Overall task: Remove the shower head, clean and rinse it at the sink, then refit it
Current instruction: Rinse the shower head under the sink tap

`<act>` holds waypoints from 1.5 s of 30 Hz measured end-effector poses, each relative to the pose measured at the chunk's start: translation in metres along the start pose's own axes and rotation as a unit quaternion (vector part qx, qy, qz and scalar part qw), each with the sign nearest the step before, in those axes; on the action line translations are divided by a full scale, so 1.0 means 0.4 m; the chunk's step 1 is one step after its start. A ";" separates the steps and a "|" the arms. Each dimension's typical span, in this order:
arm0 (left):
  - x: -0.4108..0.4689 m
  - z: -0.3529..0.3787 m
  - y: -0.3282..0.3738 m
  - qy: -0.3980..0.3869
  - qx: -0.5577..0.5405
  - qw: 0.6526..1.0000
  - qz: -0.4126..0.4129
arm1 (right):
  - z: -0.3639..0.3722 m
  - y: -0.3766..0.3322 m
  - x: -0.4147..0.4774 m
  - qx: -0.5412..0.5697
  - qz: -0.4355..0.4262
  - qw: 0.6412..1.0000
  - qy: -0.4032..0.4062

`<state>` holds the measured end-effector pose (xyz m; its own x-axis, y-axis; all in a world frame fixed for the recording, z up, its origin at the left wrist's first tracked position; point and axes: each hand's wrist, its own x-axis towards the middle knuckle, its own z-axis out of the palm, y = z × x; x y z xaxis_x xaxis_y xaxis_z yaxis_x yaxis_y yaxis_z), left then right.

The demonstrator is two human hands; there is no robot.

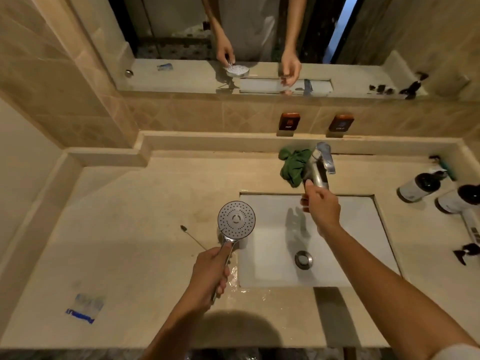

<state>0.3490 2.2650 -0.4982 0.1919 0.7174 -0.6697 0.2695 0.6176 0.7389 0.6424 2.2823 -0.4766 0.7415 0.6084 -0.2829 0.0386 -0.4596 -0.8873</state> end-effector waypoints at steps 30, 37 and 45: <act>0.098 0.437 0.041 0.020 0.107 0.994 -0.025 | -0.142 -0.141 0.282 0.150 0.142 0.966 -0.158; 0.113 0.475 0.025 0.019 0.103 0.993 -0.046 | -0.172 0.003 0.189 0.136 0.098 0.971 -0.170; 0.141 0.527 0.036 -0.005 0.148 0.987 -0.058 | -0.179 0.247 0.105 -0.079 0.145 0.942 -0.291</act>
<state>0.5626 2.2464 -0.5409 0.1523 0.6434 -0.7502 0.5544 0.5728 0.6038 0.7254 2.2163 -0.5499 0.2452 0.6729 -0.6979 0.0238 -0.7239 -0.6895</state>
